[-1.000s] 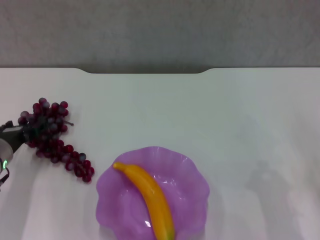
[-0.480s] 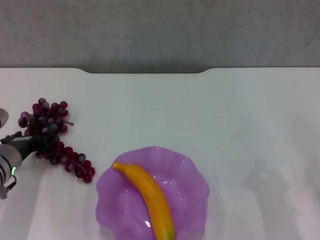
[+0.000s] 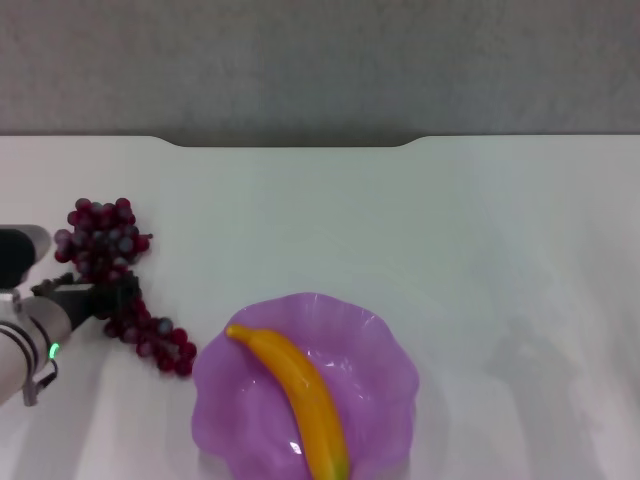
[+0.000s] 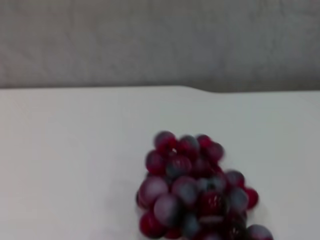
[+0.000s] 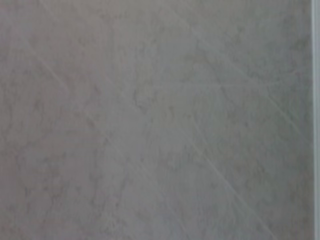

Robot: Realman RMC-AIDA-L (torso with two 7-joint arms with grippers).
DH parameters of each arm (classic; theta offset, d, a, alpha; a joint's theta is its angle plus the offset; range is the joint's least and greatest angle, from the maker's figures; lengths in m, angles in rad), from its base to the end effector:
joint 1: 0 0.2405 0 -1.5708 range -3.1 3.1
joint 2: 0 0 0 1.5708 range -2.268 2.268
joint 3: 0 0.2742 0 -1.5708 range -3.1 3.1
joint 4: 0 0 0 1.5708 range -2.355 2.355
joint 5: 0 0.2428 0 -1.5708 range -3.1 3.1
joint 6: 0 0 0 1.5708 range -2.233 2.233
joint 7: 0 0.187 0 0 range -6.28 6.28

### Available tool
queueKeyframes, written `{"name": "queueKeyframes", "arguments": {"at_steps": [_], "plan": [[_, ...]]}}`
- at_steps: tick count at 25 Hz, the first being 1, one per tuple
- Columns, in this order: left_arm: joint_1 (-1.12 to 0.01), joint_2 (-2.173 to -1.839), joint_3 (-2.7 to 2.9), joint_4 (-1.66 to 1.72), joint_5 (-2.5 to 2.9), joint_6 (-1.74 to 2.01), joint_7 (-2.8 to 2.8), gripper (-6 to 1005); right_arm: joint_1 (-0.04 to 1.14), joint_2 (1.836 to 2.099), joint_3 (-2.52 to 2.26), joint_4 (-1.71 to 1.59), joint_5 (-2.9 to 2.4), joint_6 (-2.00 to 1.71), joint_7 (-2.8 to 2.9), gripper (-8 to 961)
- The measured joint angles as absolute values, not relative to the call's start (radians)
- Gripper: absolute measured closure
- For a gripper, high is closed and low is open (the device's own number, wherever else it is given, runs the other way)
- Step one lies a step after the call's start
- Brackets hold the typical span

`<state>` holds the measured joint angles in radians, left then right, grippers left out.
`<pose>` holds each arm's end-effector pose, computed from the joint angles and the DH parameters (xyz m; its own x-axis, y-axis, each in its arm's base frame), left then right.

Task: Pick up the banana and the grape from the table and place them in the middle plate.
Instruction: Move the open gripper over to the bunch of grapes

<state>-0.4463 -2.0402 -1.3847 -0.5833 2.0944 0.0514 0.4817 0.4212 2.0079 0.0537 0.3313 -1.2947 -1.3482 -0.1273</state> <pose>-0.3893 0.4501 -0.0769 0.5720 0.5759 0.5841 0.7227 -0.0171 -0.6910 0.3757 0.3630 -0.0287 0.7640 0.0889 -0.6390 -0.6435 0.0339 -0.7647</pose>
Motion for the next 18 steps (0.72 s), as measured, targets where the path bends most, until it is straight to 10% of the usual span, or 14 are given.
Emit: {"name": "queueKeyframes", "arguments": {"at_steps": [18], "plan": [[-0.483,-2.039,-1.336,-0.532,2.049,0.05,0.487,122,0.421,2.008,0.054,0.331,-1.295,-1.348,-0.127,945]]}}
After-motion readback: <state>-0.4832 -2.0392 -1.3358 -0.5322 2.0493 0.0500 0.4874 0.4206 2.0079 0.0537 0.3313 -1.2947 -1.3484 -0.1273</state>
